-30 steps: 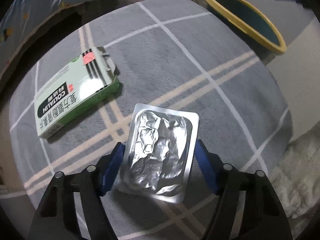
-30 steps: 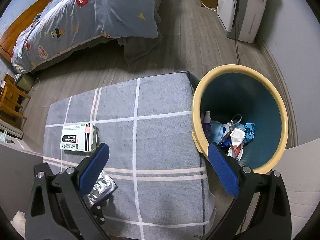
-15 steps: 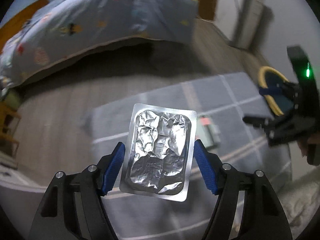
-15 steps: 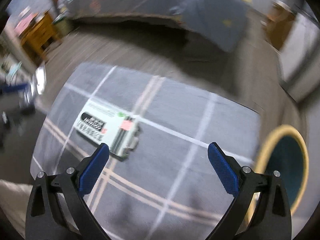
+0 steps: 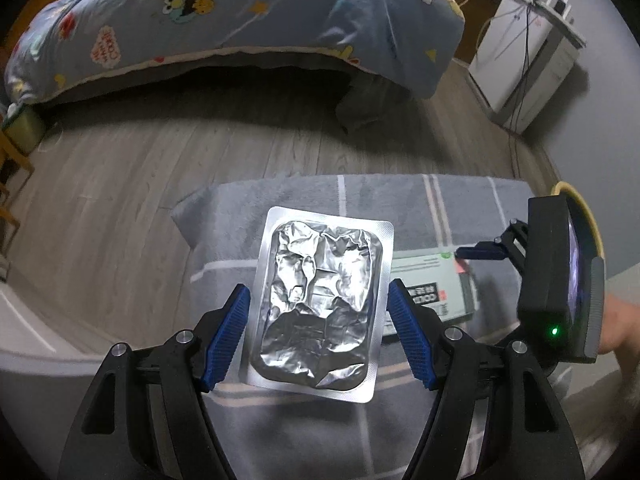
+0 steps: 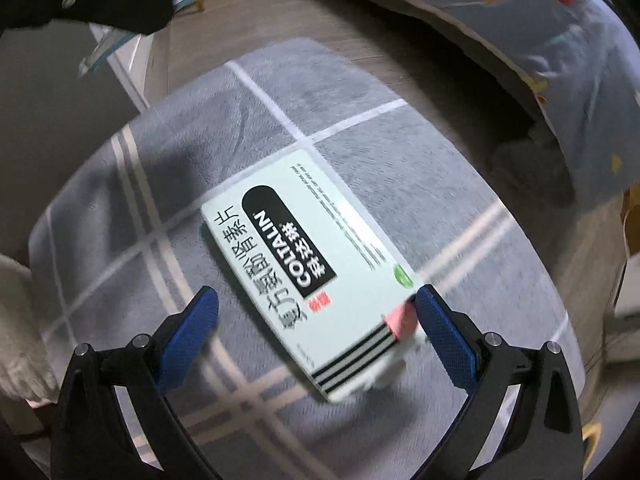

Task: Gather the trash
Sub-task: 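Grasp the foil blister pack with the left gripper while the right grasps the COLTALIN box, then lift the foil pack and COLTALIN box and carry both over the bin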

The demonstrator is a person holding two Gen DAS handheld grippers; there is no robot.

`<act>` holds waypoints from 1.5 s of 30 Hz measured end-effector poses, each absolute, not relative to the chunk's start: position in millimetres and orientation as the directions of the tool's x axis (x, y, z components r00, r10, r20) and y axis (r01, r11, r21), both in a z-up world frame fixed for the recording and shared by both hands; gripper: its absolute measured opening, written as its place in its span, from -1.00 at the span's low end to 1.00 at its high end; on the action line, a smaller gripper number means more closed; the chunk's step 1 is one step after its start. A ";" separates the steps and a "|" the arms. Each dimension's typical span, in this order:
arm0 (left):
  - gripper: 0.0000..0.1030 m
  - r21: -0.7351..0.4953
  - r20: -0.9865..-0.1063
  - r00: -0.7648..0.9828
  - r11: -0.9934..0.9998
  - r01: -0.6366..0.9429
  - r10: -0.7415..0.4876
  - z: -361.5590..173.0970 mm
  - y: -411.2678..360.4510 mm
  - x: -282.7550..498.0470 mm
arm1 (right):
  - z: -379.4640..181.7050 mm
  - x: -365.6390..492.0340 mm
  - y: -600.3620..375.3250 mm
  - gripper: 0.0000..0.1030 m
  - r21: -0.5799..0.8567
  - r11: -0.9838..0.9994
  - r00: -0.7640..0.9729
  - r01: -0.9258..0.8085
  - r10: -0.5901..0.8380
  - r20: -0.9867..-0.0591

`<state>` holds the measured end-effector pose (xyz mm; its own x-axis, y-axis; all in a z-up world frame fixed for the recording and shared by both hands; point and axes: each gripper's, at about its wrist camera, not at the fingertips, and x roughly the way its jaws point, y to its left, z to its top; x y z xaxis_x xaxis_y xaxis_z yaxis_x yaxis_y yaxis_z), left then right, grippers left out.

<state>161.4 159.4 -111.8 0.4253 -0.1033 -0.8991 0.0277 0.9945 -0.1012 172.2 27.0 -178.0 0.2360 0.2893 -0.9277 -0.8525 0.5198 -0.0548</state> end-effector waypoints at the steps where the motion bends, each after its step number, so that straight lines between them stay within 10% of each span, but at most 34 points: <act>1: 0.38 -0.096 -0.903 0.418 0.995 0.028 -0.099 -115.2 160.7 164.3 | -179.4 172.6 30.4 0.89 -0.067 0.511 0.244 -0.857 0.287 -0.926; 24: 0.38 -0.057 -0.904 0.420 0.997 0.057 -0.075 -114.9 136.7 178.4 | -153.7 197.2 -20.6 0.49 -0.016 0.620 0.256 -0.784 0.300 -0.919; 45: 0.38 -0.047 -0.847 0.474 0.922 0.385 -0.241 -58.9 -89.8 153.4 | -36.1 174.9 -343.6 0.50 0.120 0.989 0.501 -0.090 0.149 -0.852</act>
<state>153.4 -89.8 -58.9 0.4739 -0.2408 -0.8470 0.3849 0.9218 -0.0467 174.9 -343.6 -36.1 0.5014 0.1494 -0.8522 -0.0903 0.9886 0.1202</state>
